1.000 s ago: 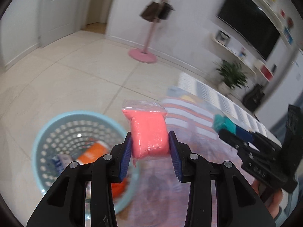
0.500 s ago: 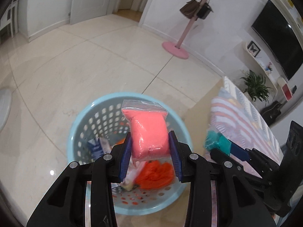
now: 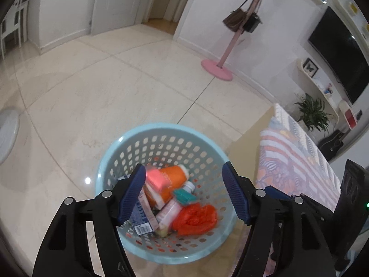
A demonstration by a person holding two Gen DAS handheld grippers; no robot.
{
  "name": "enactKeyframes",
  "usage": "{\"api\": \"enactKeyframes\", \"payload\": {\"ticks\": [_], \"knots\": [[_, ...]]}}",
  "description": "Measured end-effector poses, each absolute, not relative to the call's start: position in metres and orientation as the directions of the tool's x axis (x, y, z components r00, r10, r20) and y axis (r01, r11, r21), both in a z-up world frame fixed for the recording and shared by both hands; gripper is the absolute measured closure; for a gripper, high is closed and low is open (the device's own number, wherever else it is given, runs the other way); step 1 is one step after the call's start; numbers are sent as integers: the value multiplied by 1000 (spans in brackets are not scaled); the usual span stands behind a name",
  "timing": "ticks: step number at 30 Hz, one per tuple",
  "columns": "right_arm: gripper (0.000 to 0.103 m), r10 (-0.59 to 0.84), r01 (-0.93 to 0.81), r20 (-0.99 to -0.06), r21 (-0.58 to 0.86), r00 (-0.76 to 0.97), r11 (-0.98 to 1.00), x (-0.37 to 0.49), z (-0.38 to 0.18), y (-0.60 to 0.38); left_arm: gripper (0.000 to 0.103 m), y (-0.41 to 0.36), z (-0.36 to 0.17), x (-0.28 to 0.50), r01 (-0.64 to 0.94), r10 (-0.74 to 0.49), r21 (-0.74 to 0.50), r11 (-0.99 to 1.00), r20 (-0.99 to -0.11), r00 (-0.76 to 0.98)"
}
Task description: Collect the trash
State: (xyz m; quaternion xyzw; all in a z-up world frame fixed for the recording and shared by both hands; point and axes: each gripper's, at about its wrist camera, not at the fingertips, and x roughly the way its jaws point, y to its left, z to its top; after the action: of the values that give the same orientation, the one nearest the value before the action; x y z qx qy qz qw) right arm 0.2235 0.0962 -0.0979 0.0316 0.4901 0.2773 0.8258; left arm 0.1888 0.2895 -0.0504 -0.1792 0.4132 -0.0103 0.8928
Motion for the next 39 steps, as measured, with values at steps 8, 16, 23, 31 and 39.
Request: {"api": "enactKeyframes", "payload": {"ticks": [8, 16, 23, 31, 39], "knots": [[33, 508, -400, -725, 340, 464, 851, 189, -41, 55, 25, 272, 7, 151, -87, -144, -314, 946, -641, 754], [27, 403, -319, -592, 246, 698, 915, 124, 13, 12, 19, 237, 37, 74, -154, 14, -198, 968, -571, 821], [23, 293, -279, -552, 112, 781, 954, 85, 28, -10, 19, 207, 22, 41, -189, 35, -248, 950, -516, 856], [23, 224, -218, -488, 71, 843, 973, 66, 29, -40, 15, 157, 26, 41, -119, 48, -133, 984, -447, 893], [23, 198, -186, -461, 71, 865, 980, 61, 35, -54, 12, 137, 26, 40, -123, 74, -80, 989, -449, 891]]}}
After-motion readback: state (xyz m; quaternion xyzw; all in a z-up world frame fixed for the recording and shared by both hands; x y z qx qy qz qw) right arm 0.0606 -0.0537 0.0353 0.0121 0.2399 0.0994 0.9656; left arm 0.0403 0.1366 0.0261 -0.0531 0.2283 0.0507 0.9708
